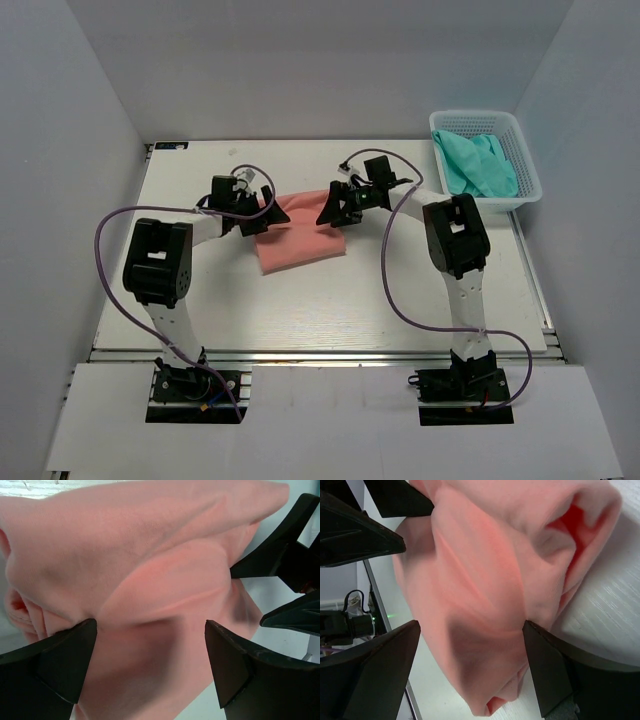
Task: Fold and stack the t-shirts
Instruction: Fold the long partially folded tshirt into a neat square
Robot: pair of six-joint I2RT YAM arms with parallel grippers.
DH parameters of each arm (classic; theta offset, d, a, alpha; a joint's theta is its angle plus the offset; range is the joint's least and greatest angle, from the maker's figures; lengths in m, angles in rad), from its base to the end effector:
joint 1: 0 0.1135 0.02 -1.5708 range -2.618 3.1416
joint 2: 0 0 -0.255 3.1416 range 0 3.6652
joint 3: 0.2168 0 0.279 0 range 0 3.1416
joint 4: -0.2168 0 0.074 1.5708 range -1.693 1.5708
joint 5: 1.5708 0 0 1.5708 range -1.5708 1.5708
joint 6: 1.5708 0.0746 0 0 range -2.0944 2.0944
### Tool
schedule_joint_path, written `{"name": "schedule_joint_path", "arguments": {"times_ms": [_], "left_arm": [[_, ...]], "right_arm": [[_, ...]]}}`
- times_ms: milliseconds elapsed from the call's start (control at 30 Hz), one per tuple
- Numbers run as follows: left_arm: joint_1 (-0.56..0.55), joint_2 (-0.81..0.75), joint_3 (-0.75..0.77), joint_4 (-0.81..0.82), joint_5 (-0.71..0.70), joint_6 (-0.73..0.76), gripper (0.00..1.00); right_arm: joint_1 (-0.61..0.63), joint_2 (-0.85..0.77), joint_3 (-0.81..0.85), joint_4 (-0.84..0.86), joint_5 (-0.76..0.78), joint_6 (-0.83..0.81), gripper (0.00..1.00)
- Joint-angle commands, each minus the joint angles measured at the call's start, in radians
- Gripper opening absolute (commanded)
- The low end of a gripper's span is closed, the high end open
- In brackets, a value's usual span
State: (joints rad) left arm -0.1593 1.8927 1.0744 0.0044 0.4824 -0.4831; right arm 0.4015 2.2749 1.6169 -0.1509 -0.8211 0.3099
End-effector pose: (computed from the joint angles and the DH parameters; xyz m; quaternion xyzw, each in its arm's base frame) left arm 0.4160 -0.1019 0.0957 -0.0583 0.9048 -0.3239 0.2704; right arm 0.4606 0.2548 0.0984 -0.1872 0.8435 0.4660 0.1905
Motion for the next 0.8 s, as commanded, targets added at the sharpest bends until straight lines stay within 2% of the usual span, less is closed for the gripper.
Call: {"name": "schedule_joint_path", "arguments": {"times_ms": [0,133,267,300,333,367,400,433,467,500,567,767], "left_arm": [[-0.008,0.016,0.028,-0.079,-0.05,0.05,1.0],[-0.017,-0.017,0.186,-0.161,-0.035,0.133,1.0],[-0.026,-0.105,0.236,-0.236,-0.077,0.178,1.0],[-0.026,-0.131,0.201,-0.254,-0.138,0.19,1.0],[-0.035,-0.176,0.19,-0.28,-0.187,0.19,1.0],[-0.036,-0.193,0.177,-0.305,-0.235,0.19,1.0],[-0.036,-0.207,0.165,-0.331,-0.278,0.173,1.0],[-0.045,-0.216,0.141,-0.381,-0.356,0.164,1.0],[-0.045,-0.216,0.128,-0.401,-0.385,0.155,1.0],[-0.045,-0.225,0.102,-0.42,-0.425,0.146,1.0],[-0.045,-0.225,0.07,-0.41,-0.426,0.126,0.98],[-0.065,-0.158,0.022,-0.327,-0.357,0.115,0.83]], "right_arm": [[0.011,0.022,-0.006,-0.044,0.04,-0.046,0.9],[0.017,-0.061,0.031,-0.087,0.057,-0.106,0.9],[0.03,-0.309,-0.052,-0.034,0.108,-0.137,0.9],[0.03,-0.337,-0.081,-0.013,0.12,-0.135,0.9],[0.03,-0.412,-0.197,0.063,0.125,-0.094,0.9],[0.03,-0.446,-0.239,0.094,0.128,-0.078,0.9],[0.027,-0.539,-0.323,0.12,0.128,-0.042,0.9],[0.023,-0.566,-0.365,0.135,0.146,-0.023,0.9],[0.025,-0.595,-0.485,0.225,0.166,0.01,0.9],[0.023,-0.665,-0.521,0.246,0.177,0.044,0.9],[0.025,-0.704,-0.607,0.295,0.18,0.064,0.9],[0.023,-0.814,-0.678,0.225,0.221,0.031,0.9]]}}
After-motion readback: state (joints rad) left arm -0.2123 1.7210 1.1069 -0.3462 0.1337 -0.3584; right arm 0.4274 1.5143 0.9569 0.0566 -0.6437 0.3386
